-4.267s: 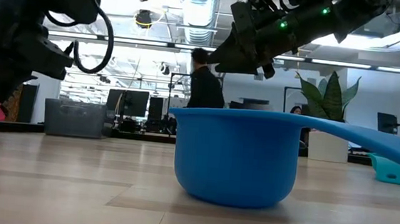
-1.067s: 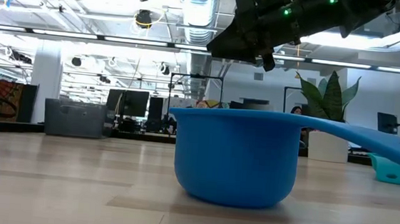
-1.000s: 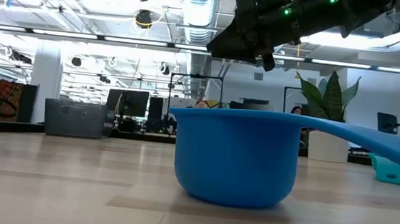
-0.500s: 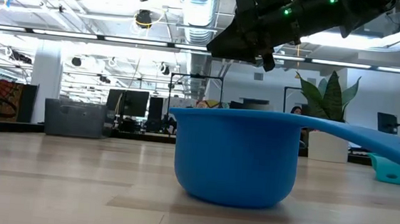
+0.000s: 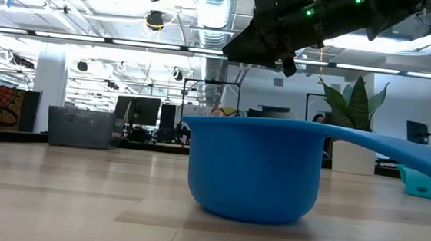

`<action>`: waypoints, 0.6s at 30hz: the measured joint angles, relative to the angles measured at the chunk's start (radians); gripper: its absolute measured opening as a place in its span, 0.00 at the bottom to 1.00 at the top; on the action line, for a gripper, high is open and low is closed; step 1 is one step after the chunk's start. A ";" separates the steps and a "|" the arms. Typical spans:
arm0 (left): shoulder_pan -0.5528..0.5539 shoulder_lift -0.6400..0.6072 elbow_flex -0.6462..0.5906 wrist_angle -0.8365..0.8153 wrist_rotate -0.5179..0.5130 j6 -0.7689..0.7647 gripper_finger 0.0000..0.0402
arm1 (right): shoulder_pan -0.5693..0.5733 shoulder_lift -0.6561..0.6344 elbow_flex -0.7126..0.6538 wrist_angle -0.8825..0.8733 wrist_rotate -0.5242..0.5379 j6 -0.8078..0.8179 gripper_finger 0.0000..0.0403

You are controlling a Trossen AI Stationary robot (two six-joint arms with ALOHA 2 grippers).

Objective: Nest measuring cups in basket
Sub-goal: Move the stacked measuring cups to the center of the table

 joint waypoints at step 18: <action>0.387 0.003 0.003 0.038 -0.172 0.806 0.02 | 0.098 -0.208 0.002 -0.322 0.156 0.009 0.31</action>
